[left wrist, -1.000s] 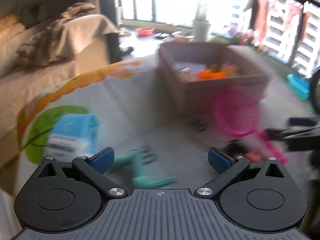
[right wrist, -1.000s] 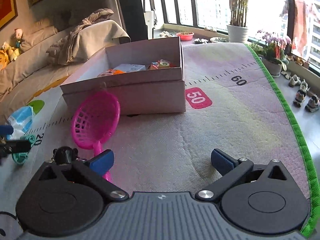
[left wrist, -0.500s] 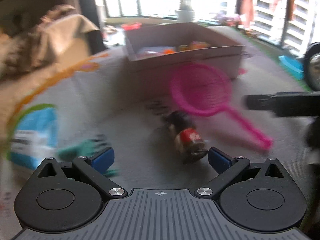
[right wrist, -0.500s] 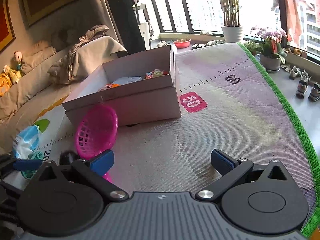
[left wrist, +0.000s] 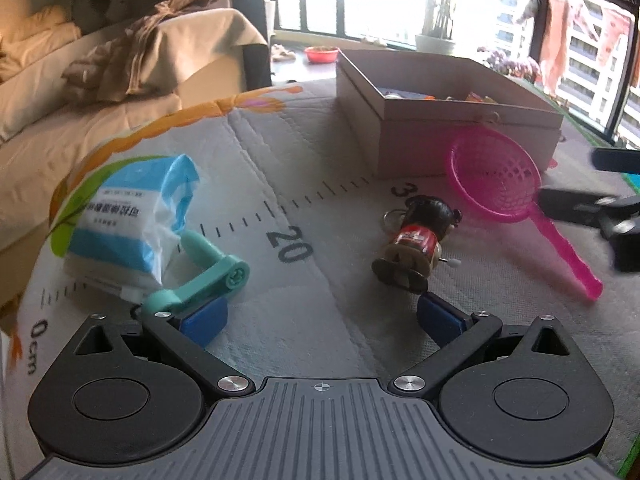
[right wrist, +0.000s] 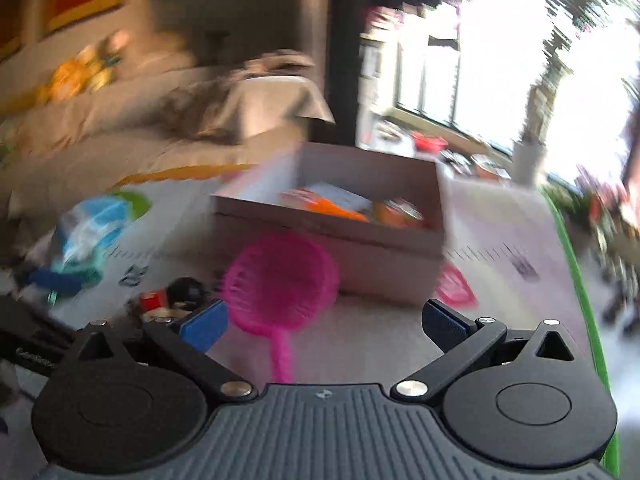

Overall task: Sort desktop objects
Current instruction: 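Grasp the black-and-red doll keychain with the left tool while the right tool holds the pink net, then carry the doll into the pink box with the left tool while the right tool drops the net in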

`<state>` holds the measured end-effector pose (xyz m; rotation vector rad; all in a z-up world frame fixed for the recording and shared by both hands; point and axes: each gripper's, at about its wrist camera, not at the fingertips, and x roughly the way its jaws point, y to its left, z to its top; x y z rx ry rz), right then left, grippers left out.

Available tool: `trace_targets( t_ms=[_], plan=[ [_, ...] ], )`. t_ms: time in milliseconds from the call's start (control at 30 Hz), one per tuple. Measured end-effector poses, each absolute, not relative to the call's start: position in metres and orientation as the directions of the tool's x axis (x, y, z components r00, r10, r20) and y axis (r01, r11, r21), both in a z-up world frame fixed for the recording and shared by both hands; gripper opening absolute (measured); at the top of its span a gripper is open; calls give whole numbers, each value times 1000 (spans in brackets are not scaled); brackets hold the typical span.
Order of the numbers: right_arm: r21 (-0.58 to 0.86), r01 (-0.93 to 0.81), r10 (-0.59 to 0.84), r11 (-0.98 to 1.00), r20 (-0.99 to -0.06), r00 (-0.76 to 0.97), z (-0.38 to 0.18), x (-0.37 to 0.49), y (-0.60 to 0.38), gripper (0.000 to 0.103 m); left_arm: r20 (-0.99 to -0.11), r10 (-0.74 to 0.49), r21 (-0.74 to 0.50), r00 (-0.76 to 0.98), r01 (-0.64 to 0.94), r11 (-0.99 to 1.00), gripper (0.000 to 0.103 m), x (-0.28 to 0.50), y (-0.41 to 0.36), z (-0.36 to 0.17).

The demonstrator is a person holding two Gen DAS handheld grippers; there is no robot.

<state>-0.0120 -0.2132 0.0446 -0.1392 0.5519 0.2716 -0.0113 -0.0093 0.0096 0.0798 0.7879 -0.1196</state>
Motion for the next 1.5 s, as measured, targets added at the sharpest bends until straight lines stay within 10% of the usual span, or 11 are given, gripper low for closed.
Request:
trace_targets(
  t_ms=[200, 300, 667, 800, 1000, 1200, 1500],
  plan=[
    [-128, -310, 176, 942, -600, 780, 34, 25, -174, 101, -685, -89, 18, 723, 139, 990, 103, -19, -9, 4],
    [-98, -317, 185, 943, -638, 748, 28, 34, -172, 82, -685, -102, 9, 722, 149, 989, 103, -18, -7, 4],
    [-9, -146, 104, 989, -663, 742, 28, 6, -230, 81, -678, -201, -27, 707, 249, 968, 102, -8, -28, 19],
    [-20, -111, 70, 994, -667, 742, 24, -8, -241, 81, -677, -218, 17, 703, 311, 950, 69, 5, -50, 21],
    [-20, -139, 91, 990, -667, 740, 22, -16, -244, 78, -704, -189, 46, 685, 309, 950, 65, 26, -67, 14],
    [-109, -178, 72, 978, -625, 777, 27, -6, -237, 92, -705, -210, 42, 678, 335, 941, 36, 22, -68, 15],
    [-58, -189, 107, 980, -646, 755, 27, 11, -240, 83, -727, -218, 8, 651, 325, 946, 44, 15, -63, 17]
  ],
)
